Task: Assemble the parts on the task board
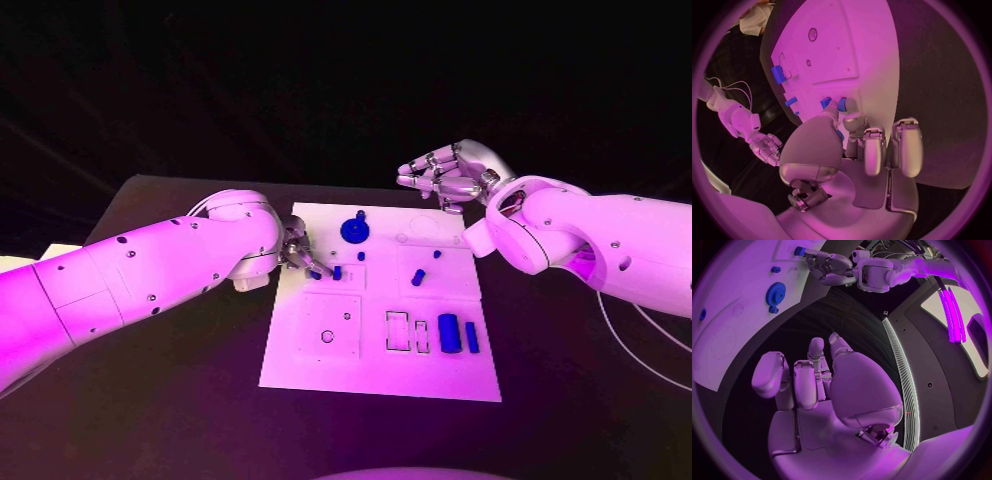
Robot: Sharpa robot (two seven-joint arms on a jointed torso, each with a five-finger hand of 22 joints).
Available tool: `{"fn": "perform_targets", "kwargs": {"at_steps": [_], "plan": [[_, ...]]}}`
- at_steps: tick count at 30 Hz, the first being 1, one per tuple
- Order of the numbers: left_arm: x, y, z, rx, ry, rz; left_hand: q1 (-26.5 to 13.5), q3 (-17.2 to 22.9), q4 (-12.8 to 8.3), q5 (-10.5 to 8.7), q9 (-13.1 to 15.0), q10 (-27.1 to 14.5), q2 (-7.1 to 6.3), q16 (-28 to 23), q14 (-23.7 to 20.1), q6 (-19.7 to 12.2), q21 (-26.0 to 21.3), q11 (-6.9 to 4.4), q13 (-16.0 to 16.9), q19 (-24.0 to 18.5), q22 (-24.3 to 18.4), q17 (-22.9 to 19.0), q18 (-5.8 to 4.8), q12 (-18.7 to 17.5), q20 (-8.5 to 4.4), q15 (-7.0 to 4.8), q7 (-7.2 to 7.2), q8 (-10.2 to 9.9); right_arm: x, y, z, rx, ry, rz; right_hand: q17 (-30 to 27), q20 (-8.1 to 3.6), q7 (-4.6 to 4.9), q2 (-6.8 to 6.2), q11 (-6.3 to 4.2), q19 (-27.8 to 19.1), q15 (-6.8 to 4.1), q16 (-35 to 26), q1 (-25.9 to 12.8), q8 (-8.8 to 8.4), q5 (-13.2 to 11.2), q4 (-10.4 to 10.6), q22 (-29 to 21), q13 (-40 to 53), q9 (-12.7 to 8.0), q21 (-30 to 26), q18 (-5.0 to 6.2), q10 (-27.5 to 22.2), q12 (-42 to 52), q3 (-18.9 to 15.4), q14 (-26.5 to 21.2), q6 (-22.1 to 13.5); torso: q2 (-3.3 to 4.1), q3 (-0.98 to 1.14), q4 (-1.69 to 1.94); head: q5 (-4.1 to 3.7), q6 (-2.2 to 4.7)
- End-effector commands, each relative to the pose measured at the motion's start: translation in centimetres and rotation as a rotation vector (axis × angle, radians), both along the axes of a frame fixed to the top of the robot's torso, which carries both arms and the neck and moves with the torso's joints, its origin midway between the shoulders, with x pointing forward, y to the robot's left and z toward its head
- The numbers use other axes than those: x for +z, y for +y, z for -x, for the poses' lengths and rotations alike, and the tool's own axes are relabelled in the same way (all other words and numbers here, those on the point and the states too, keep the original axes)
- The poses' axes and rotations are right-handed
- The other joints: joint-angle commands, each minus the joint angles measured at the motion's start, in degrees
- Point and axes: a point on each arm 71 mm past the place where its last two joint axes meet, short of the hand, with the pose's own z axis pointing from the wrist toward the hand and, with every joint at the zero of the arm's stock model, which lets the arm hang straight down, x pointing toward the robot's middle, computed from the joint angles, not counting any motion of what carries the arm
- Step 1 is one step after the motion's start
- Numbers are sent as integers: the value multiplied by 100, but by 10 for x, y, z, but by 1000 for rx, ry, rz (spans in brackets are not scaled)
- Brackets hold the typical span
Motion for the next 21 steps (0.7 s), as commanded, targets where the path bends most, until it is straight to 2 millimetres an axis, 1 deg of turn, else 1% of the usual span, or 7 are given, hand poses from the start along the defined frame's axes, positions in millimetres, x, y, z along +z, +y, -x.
{"fn": "perform_targets", "kwargs": {"at_steps": [1,12,16,21], "plan": [[0,-2,0,-4,8,0,-45,35,-2,-9,0,27,-3,14,592,38,42,-8,-1,485,1162,1507,-119,16,-46,-45,-6,4,-1,2,0,19,1,6,37,7,30,0,-5,-26,19,-17,-39,-32,7,-1,-5,-4,-6,-31,63,-44,-27,-26,205,-19,-5,0,1,4,-8],[0,-2,-2,-1,11,-1,-45,44,-4,-8,2,31,-5,14,592,42,49,-10,4,487,1168,1507,-121,21,-47,-46,-8,6,-1,2,1,20,2,6,37,7,30,0,-5,-26,19,-17,-39,-32,7,-1,-5,-4,-6,-31,63,-44,-27,-26,205,-19,-3,1,-4,2,-10],[0,-3,-2,-3,14,-1,-51,49,-2,-8,3,34,-6,14,592,46,56,-11,6,489,1174,1507,-122,23,-47,-46,-9,8,-1,2,0,22,3,6,37,7,30,0,-5,-26,19,-17,-39,-32,7,-1,-5,-4,-6,-31,63,-44,-27,-26,205,-19,-3,1,0,-1,-11],[0,-4,-2,-5,18,-1,-106,67,20,-9,11,44,-41,14,592,57,62,-13,3,491,1181,1507,-124,24,-51,-50,-10,15,-1,2,0,23,5,6,33,8,30,7,-4,-27,20,-22,-38,-31,11,1,-8,-5,-6,-35,64,-48,-23,-32,202,-18,-6,0,4,-7,-12]]}}
